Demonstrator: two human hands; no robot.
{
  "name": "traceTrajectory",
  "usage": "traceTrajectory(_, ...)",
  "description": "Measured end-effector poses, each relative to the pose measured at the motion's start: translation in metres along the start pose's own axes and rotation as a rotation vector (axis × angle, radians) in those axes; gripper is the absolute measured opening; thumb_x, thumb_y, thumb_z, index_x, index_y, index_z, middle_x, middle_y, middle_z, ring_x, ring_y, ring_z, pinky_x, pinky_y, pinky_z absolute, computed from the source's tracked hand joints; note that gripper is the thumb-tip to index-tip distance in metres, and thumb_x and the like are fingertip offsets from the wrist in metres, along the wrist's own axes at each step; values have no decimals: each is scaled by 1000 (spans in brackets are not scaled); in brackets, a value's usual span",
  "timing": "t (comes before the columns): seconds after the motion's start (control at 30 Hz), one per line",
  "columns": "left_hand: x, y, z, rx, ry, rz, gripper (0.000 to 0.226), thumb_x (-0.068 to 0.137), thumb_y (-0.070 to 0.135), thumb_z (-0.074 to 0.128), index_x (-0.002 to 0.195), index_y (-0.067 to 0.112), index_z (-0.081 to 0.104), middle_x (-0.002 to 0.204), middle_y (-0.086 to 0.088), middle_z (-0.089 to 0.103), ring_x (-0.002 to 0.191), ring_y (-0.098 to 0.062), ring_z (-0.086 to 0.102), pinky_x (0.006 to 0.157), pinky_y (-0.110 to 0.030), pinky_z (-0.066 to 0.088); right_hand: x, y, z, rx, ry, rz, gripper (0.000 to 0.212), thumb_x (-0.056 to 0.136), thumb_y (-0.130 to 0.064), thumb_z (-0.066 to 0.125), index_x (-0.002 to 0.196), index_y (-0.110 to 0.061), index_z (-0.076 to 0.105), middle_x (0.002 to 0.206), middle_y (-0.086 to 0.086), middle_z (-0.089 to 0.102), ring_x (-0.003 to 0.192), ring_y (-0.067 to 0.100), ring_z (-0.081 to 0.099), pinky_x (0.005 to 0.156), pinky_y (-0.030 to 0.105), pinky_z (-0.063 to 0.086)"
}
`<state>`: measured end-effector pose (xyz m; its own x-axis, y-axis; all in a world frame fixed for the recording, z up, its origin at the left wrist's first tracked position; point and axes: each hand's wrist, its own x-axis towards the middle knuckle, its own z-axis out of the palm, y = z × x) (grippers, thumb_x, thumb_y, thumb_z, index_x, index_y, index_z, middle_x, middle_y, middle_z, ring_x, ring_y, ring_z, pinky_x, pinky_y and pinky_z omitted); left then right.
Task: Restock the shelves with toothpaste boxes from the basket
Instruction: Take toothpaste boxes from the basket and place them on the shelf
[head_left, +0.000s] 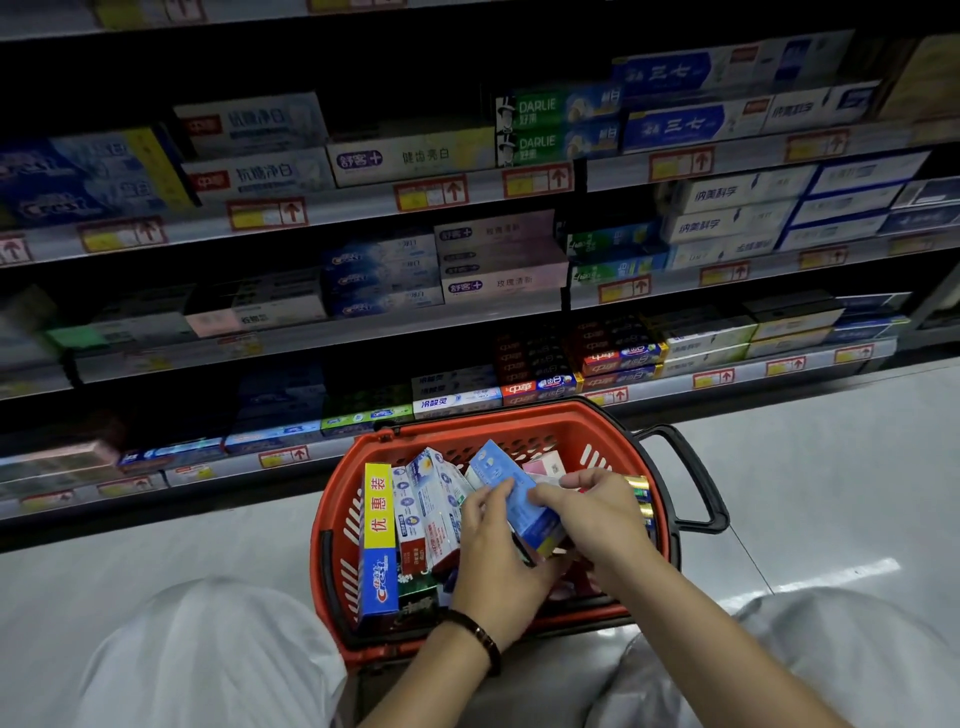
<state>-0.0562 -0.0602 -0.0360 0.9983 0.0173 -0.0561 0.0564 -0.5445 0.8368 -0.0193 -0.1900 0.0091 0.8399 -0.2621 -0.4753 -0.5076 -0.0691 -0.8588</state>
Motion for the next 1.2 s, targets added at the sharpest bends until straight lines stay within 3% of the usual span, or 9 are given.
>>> traceTrajectory(0.1, -3, 4, -4, -31, 89, 18, 85, 82, 32, 85, 154, 31, 41, 148, 12, 38, 127, 0, 45, 99, -3, 40, -14, -14, 5, -61, -11, -67, 37, 77, -31, 90, 100, -17, 65, 92, 5, 77, 77, 19, 78, 67, 37, 64)
traceTrajectory(0.27, -4, 4, -20, -54, 175, 104, 73, 90, 34, 79, 154, 38, 45, 146, 14, 51, 134, -4, 51, 105, -27, 52, -30, -33, 12, -50, -92, -136, 33, 89, -41, 82, 91, -10, 73, 84, 6, 79, 75, 19, 77, 74, 41, 63)
traceTrajectory(0.37, -10, 18, -38, -211, 210, 71, 60, 89, 44, 78, 145, 33, 57, 124, 15, 69, 112, -1, 66, 88, -16, 55, -38, -43, 14, 46, -191, -151, 35, 102, -38, 68, 92, -6, 77, 82, 8, 80, 75, 23, 77, 80, 43, 63)
traceTrajectory(0.53, -20, 31, -72, -389, 241, 30, 23, 92, 43, 73, 107, 27, 74, 92, 9, 77, 84, -9, 72, 71, -30, 56, -41, -51, 9, 165, -230, -166, 25, 106, -25, 61, 101, -6, 77, 90, 11, 78, 80, 27, 75, 74, 43, 61)
traceTrajectory(0.7, -24, 42, -99, -700, 233, -25, 25, 90, 29, 71, 110, 15, 73, 106, -3, 80, 99, -22, 77, 91, -44, 59, -36, -42, 7, 140, -126, -193, 8, 102, -22, 67, 106, -16, 69, 104, 11, 76, 82, 22, 73, 69, 37, 57)
traceTrajectory(0.87, -24, 42, -124, -959, 243, -68, 39, 92, 29, 70, 121, 3, 64, 117, -17, 75, 111, -35, 72, 99, -52, 55, -30, -37, 7, 115, -87, -203, 23, 100, -22, 70, 121, -23, 60, 115, 3, 69, 96, 22, 70, 77, 43, 60)
traceTrajectory(1.03, -27, 39, -146, -1090, 269, -70, 46, 97, 33, 69, 125, -1, 57, 121, -23, 71, 113, -42, 70, 92, -50, 62, -29, -35, 11, 53, -183, -259, 61, 102, -15, 66, 153, -41, 46, 136, 3, 63, 120, 24, 65, 97, 51, 59)
traceTrajectory(1.1, -30, 39, -154, -1113, 268, -64, 43, 94, 31, 61, 124, 0, 57, 122, -24, 71, 113, -41, 71, 90, -48, 63, -31, -37, 15, 54, -216, -286, 63, 104, -14, 64, 152, -50, 44, 132, 9, 67, 118, 32, 67, 100, 58, 58)
traceTrajectory(1.2, -31, 37, -166, -1125, 279, -57, 43, 93, 31, 60, 123, 1, 58, 122, -24, 71, 110, -38, 72, 85, -45, 64, -34, -43, 21, 158, -292, -331, 55, 106, -7, 58, 146, -44, 52, 121, -3, 76, 111, 19, 74, 94, 49, 62)
